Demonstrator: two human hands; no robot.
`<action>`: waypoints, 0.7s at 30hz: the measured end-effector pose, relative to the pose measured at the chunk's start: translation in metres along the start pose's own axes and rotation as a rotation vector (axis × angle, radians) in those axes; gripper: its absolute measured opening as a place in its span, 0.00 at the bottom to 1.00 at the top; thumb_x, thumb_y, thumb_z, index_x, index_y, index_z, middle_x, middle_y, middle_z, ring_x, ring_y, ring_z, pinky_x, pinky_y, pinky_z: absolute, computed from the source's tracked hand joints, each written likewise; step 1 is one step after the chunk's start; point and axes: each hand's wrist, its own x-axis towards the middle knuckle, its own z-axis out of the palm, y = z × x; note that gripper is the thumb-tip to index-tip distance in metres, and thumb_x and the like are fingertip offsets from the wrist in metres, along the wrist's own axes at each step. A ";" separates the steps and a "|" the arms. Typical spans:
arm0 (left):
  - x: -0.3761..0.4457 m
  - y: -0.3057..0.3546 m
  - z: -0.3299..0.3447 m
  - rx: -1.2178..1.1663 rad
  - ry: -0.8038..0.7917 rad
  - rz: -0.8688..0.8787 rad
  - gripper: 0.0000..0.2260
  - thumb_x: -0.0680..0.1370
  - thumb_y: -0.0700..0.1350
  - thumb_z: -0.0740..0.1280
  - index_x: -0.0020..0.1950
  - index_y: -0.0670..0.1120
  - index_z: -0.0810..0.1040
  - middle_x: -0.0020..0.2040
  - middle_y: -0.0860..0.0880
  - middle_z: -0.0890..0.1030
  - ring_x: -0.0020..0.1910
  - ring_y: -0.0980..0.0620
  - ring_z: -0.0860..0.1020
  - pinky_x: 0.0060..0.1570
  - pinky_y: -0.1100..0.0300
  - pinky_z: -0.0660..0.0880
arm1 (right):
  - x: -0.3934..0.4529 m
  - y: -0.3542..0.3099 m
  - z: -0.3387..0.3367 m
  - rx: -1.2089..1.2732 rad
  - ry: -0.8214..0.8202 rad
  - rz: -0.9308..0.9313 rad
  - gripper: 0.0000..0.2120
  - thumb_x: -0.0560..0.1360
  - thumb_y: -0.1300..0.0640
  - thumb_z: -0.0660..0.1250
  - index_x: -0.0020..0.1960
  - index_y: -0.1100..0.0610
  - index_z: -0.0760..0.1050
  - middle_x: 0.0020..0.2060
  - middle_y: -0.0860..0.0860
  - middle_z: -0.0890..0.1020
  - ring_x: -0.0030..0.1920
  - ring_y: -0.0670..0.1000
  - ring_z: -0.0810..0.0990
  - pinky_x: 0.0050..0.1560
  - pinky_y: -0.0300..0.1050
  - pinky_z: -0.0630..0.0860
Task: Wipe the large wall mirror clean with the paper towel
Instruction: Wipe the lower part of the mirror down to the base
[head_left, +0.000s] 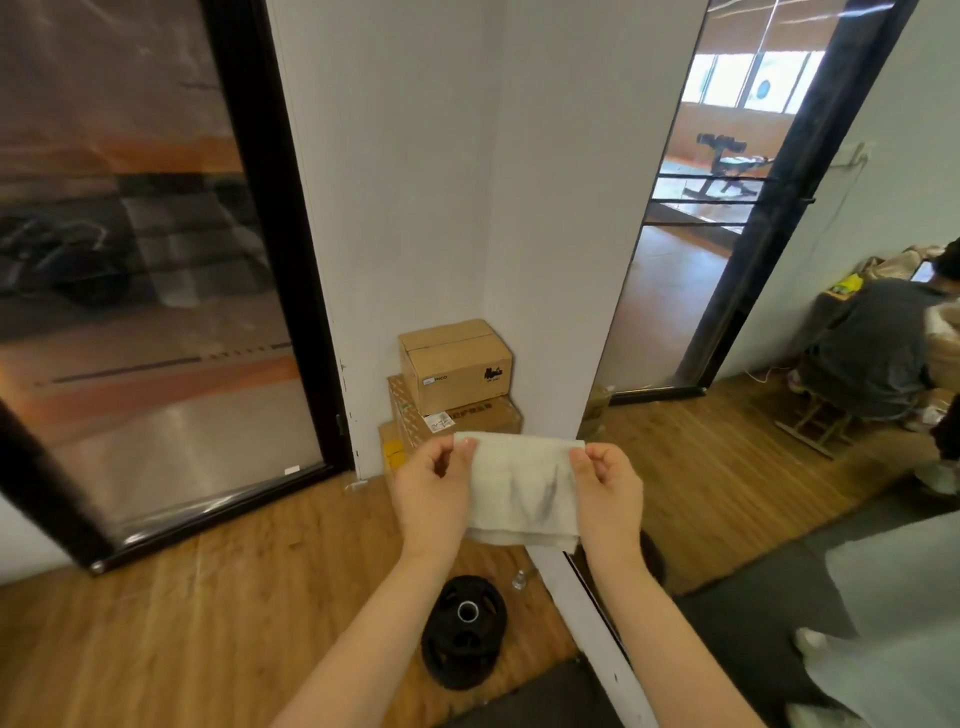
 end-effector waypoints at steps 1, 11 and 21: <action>0.003 -0.009 0.003 0.021 0.006 0.010 0.08 0.79 0.41 0.67 0.42 0.51 0.80 0.37 0.53 0.80 0.35 0.63 0.75 0.36 0.73 0.70 | 0.007 0.008 0.004 -0.011 -0.033 0.011 0.07 0.80 0.62 0.62 0.43 0.53 0.71 0.38 0.47 0.75 0.38 0.43 0.73 0.37 0.27 0.69; 0.072 -0.143 0.026 -0.127 -0.017 -0.457 0.04 0.80 0.45 0.65 0.51 0.51 0.80 0.52 0.50 0.81 0.53 0.51 0.79 0.55 0.53 0.77 | 0.082 0.136 0.069 0.055 -0.391 0.466 0.17 0.75 0.70 0.67 0.57 0.52 0.71 0.51 0.49 0.80 0.50 0.47 0.79 0.45 0.41 0.77; 0.163 -0.309 0.087 -0.158 0.001 -0.811 0.09 0.78 0.43 0.69 0.39 0.42 0.78 0.41 0.42 0.81 0.42 0.46 0.78 0.46 0.51 0.77 | 0.172 0.293 0.136 -0.129 -0.442 0.805 0.10 0.79 0.57 0.66 0.59 0.57 0.75 0.53 0.53 0.80 0.55 0.54 0.79 0.59 0.54 0.77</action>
